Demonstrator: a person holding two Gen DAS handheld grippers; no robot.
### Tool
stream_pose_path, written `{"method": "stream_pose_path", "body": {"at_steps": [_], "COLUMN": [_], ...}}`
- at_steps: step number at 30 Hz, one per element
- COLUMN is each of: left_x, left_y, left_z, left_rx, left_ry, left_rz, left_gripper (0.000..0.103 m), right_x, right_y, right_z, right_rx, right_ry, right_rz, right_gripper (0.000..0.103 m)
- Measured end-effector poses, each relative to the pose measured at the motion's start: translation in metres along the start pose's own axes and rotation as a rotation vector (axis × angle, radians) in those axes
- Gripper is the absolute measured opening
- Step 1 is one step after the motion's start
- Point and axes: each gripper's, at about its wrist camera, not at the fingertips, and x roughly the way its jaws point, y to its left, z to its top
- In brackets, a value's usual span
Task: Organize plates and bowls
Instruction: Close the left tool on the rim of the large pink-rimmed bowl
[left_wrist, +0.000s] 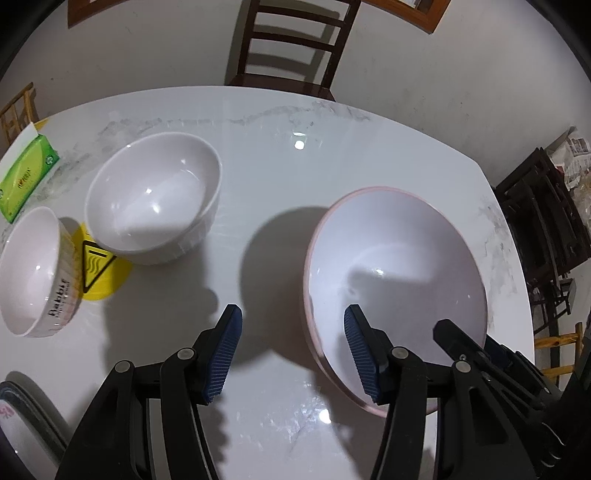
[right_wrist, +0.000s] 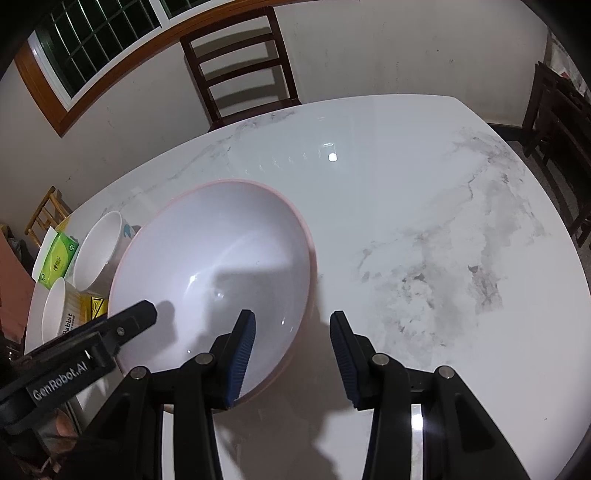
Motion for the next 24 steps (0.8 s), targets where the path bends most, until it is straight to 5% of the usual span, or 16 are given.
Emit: {"method": "stream_pose_path", "body": {"at_steps": [13, 24], "left_x": [0.007, -0.001], "left_y": [-0.006, -0.001], "left_z": [-0.011, -0.025], "left_rx": [0.018, -0.001], "left_ry": [0.008, 0.023], "left_rz": [-0.069, -0.074], "left_gripper": [0.024, 0.024], "right_x": [-0.001, -0.012], "right_y": [0.003, 0.007], "right_z": [-0.008, -0.022], "right_rx": [0.014, 0.018], "right_ry": [0.0, 0.013], "right_rz": [0.009, 0.026], "right_gripper": [0.029, 0.028]}}
